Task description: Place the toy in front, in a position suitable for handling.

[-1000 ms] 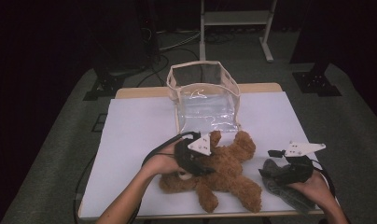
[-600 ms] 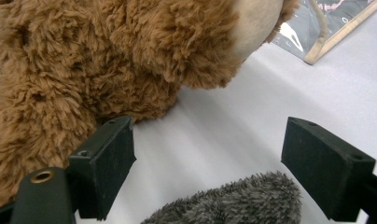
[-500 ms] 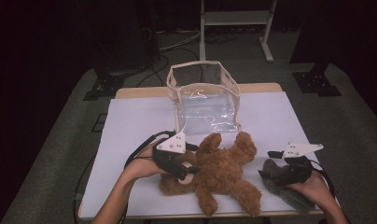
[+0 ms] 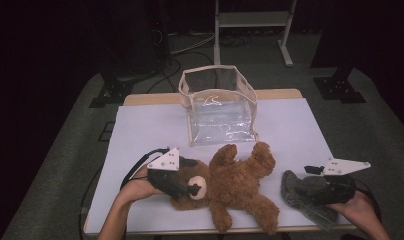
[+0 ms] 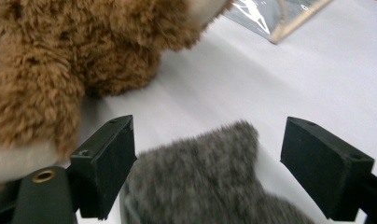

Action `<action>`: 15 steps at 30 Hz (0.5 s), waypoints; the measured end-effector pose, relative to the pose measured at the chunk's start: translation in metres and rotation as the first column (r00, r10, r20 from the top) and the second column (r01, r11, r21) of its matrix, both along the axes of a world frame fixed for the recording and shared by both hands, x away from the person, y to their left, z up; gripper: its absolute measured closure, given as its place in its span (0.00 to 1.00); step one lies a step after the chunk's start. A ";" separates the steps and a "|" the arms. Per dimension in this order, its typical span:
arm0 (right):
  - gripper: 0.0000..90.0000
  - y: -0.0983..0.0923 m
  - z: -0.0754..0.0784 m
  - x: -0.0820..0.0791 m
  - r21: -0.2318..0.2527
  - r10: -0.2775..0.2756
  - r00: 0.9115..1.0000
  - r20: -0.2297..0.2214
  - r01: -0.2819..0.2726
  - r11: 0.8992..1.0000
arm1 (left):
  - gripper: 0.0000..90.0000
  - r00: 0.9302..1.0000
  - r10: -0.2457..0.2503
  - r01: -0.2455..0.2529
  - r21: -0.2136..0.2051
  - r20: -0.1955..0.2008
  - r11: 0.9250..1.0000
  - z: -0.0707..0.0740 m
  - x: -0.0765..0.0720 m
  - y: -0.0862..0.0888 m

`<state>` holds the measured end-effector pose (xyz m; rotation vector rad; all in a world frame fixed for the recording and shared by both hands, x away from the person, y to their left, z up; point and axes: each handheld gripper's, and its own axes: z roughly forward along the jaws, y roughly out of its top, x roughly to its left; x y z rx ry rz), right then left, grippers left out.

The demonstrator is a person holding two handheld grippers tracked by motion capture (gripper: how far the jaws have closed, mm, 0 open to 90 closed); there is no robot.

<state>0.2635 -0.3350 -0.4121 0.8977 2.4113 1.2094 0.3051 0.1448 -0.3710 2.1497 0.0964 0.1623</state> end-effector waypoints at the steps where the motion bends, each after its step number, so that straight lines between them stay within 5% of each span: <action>1: 0.23 -0.003 -0.001 -0.001 0.004 -0.001 1.000 -0.005 0.001 1.000 | 0.26 1.000 0.004 -0.004 0.001 -0.005 1.000 0.000 -0.001 0.002; 9: 0.28 -0.002 -0.010 -0.002 -0.029 0.055 0.997 -0.063 -0.057 0.998 | 0.26 1.000 0.007 -0.007 0.023 -0.005 1.000 0.002 -0.004 0.006; 15: 0.47 0.010 -0.001 0.007 -0.069 0.129 0.988 -0.089 -0.135 0.988 | 0.26 1.000 0.016 -0.017 0.031 0.006 0.999 0.005 -0.008 0.013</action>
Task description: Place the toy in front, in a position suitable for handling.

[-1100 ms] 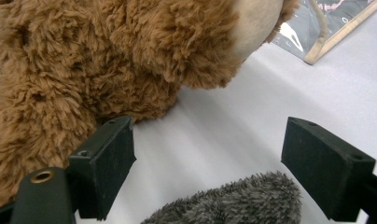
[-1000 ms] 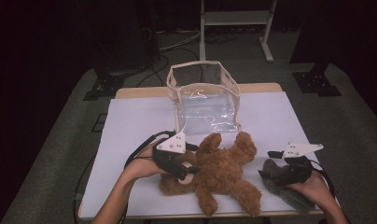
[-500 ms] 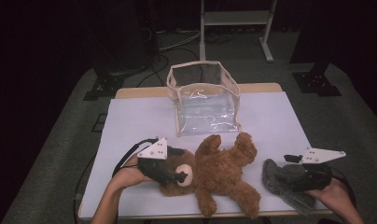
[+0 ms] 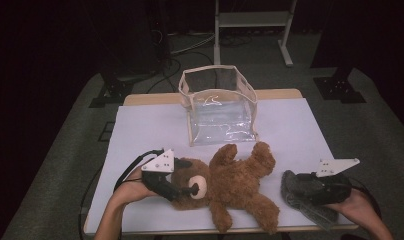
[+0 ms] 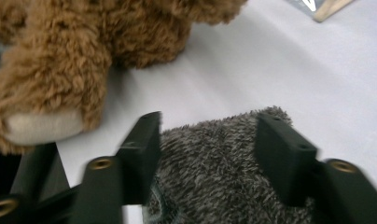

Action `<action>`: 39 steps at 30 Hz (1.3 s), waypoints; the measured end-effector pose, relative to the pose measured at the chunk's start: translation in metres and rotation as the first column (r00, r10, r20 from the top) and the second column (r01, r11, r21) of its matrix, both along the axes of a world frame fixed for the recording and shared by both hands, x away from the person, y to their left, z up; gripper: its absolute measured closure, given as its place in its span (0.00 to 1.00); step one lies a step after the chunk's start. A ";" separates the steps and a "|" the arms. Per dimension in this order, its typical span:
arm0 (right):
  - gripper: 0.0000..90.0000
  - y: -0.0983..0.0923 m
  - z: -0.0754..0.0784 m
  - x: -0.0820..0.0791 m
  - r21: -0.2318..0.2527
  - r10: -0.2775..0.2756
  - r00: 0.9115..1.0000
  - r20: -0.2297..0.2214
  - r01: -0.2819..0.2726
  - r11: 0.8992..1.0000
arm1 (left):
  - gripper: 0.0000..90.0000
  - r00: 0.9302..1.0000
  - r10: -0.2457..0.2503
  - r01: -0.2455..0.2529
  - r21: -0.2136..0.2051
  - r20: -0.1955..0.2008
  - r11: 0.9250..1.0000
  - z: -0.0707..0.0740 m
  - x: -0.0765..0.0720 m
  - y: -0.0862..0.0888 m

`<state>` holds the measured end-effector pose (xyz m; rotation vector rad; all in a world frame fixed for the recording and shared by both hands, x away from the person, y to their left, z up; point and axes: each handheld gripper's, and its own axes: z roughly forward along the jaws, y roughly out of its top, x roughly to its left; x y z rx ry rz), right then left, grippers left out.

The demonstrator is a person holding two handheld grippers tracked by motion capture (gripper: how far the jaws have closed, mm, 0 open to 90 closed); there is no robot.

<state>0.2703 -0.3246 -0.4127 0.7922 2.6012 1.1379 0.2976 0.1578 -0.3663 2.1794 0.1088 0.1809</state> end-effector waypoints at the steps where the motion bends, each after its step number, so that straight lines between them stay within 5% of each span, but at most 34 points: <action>1: 0.49 0.001 0.000 0.001 -0.017 0.012 1.000 -0.007 -0.012 1.000 | 0.26 1.000 0.003 -0.003 0.004 -0.002 1.000 -0.001 0.000 0.001; 5: 0.45 0.007 -0.013 0.009 -0.060 0.011 0.996 -0.090 -0.016 0.998 | 0.25 1.000 0.004 -0.004 0.037 -0.004 0.999 -0.006 0.001 -0.001; 9: 0.43 0.013 -0.025 0.014 -0.094 -0.023 0.993 -0.112 0.013 0.996 | 0.24 1.000 0.001 -0.001 0.036 -0.008 0.999 -0.009 0.002 -0.004; 15: 0.49 0.017 -0.032 0.010 -0.088 -0.043 0.996 -0.075 0.036 0.995 | 0.25 1.000 0.004 -0.003 0.013 -0.031 1.000 -0.015 0.005 -0.004; 19: 0.73 0.013 -0.033 0.006 -0.072 -0.020 0.999 -0.040 0.017 0.997 | 0.25 1.000 0.010 -0.009 0.027 -0.017 1.000 -0.015 0.004 -0.006; 24: 0.79 0.007 -0.033 0.007 -0.032 -0.035 0.999 -0.033 0.034 0.999 | 0.25 1.000 0.016 -0.016 0.050 0.003 0.999 -0.018 0.003 -0.012; 28: 0.79 0.005 -0.019 0.005 -0.003 -0.048 0.999 0.008 0.048 0.999 | 0.25 1.000 0.022 -0.022 0.051 0.000 0.998 -0.018 0.005 -0.014; 29: 0.79 0.006 -0.001 0.002 0.050 -0.042 0.998 0.052 0.040 0.998 | 0.25 1.000 0.024 -0.024 0.050 0.000 0.998 -0.018 0.005 -0.015; 32: 0.79 0.013 0.017 -0.002 0.100 -0.017 0.996 0.087 0.008 0.995 | 0.28 1.000 0.020 -0.021 0.050 0.009 0.999 -0.018 0.005 -0.019; 37: 0.79 0.058 0.047 -0.013 0.139 0.115 0.979 0.170 -0.139 0.981 | 0.33 0.999 0.027 -0.029 0.065 0.030 0.997 -0.016 0.004 -0.026; 39: 0.79 0.086 0.052 -0.016 0.149 0.182 0.966 0.186 -0.211 0.966 | 0.32 0.999 0.032 -0.034 0.063 0.027 0.997 -0.016 0.004 -0.026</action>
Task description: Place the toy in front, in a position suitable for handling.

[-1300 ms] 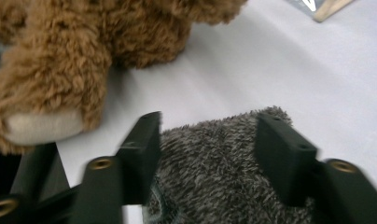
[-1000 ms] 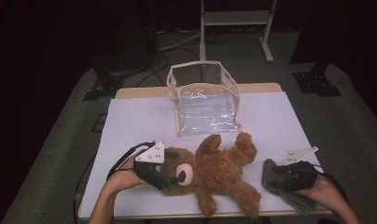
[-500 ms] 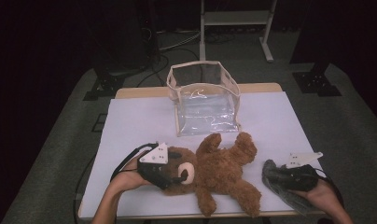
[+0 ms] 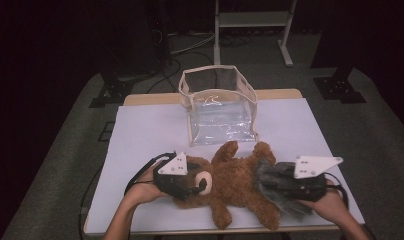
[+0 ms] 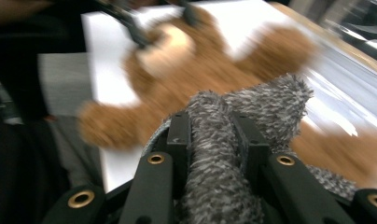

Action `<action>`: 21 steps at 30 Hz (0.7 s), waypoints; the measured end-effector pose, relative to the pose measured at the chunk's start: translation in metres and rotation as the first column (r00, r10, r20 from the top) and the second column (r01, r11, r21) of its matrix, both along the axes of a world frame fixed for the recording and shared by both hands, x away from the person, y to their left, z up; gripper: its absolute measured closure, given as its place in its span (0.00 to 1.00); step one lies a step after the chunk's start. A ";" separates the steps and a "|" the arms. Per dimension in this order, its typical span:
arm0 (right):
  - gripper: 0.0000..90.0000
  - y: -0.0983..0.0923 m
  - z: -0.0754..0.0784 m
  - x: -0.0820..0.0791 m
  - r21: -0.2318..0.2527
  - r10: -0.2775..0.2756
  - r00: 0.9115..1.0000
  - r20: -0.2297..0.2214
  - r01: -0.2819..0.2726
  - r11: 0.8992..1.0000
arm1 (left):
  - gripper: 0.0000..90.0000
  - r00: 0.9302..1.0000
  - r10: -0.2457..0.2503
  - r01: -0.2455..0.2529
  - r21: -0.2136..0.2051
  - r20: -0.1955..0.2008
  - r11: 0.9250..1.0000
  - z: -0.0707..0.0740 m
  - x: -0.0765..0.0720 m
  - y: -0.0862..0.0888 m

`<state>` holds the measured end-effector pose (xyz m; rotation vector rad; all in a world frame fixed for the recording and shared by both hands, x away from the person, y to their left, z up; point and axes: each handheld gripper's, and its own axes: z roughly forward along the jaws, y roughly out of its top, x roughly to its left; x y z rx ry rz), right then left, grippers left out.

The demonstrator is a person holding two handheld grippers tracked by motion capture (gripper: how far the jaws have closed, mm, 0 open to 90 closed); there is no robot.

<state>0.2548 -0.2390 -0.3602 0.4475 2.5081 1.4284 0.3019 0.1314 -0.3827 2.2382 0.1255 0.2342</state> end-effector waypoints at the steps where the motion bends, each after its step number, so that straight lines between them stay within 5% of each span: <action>1: 0.79 0.012 0.000 0.000 0.002 0.033 0.999 0.004 -0.033 0.999 | 0.32 1.000 0.001 -0.001 -0.004 0.001 1.000 0.000 0.000 0.000; 5: 0.79 0.058 -0.011 0.006 -0.074 0.130 0.991 0.024 -0.128 0.989 | 0.31 1.000 0.005 -0.005 -0.009 0.000 1.000 -0.001 0.001 0.002; 7: 0.79 0.062 -0.017 0.008 -0.090 0.135 0.991 0.019 -0.132 0.987 | 0.31 1.000 0.012 -0.012 -0.014 0.000 1.000 -0.001 0.001 0.004; 10: 0.80 0.054 -0.024 0.013 -0.094 0.125 0.992 0.008 -0.124 0.988 | 0.31 1.000 0.005 -0.005 -0.036 0.002 0.999 0.000 -0.002 0.011; 14: 0.80 0.043 -0.028 0.012 -0.094 0.111 0.994 0.005 -0.110 0.990 | 0.30 0.999 -0.002 0.002 -0.007 0.037 1.000 0.002 -0.010 0.018; 18: 0.80 0.039 -0.031 0.012 -0.122 0.112 0.993 0.030 -0.108 0.987 | 0.30 0.999 -0.002 0.003 -0.023 0.037 1.000 -0.006 -0.016 0.019; 21: 0.80 0.030 -0.032 0.021 -0.120 0.082 0.996 0.025 -0.079 0.990 | 0.31 0.997 0.014 -0.014 0.004 0.077 1.000 -0.015 -0.015 0.011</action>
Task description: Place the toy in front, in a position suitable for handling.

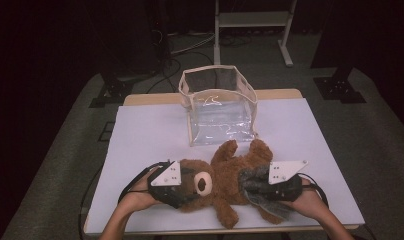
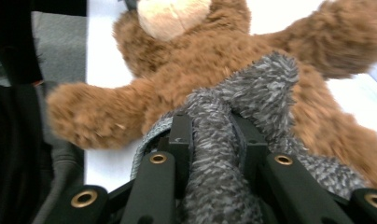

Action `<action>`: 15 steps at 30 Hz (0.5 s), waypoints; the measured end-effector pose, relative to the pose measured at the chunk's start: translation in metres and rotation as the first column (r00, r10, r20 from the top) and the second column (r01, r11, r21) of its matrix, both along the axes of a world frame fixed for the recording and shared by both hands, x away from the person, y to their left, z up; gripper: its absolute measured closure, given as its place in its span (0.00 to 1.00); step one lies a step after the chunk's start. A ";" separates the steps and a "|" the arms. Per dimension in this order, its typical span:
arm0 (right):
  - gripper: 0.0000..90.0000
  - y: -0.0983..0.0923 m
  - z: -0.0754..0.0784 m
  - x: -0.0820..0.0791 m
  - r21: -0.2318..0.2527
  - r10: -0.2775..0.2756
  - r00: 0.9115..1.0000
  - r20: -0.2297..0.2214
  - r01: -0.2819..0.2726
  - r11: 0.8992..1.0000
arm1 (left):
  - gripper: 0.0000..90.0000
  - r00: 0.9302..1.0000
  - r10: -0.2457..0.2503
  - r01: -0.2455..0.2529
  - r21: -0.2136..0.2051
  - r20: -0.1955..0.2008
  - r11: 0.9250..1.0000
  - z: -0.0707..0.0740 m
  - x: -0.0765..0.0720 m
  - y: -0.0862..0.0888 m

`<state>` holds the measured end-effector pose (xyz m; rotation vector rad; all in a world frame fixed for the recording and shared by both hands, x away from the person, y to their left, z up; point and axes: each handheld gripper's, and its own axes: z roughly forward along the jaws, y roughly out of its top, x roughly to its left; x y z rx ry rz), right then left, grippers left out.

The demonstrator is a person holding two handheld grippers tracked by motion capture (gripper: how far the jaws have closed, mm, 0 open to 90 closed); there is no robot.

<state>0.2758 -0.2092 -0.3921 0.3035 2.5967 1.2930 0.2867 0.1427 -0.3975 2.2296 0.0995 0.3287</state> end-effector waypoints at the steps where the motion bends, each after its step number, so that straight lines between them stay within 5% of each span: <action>1: 0.80 0.000 0.000 0.000 0.000 0.000 1.000 0.000 0.000 1.000 | 0.31 1.000 0.011 -0.011 -0.008 -0.002 1.000 0.000 0.003 -0.001; 11: 0.80 -0.050 -0.017 0.010 -0.018 -0.153 0.986 -0.066 0.152 0.988 | 0.36 0.998 0.023 -0.023 -0.008 -0.051 1.000 0.005 0.029 -0.015; 15: 0.80 -0.064 -0.012 0.007 0.035 -0.173 0.981 -0.086 0.176 0.984 | 0.37 0.997 0.042 -0.042 -0.011 -0.065 0.999 0.004 0.034 -0.019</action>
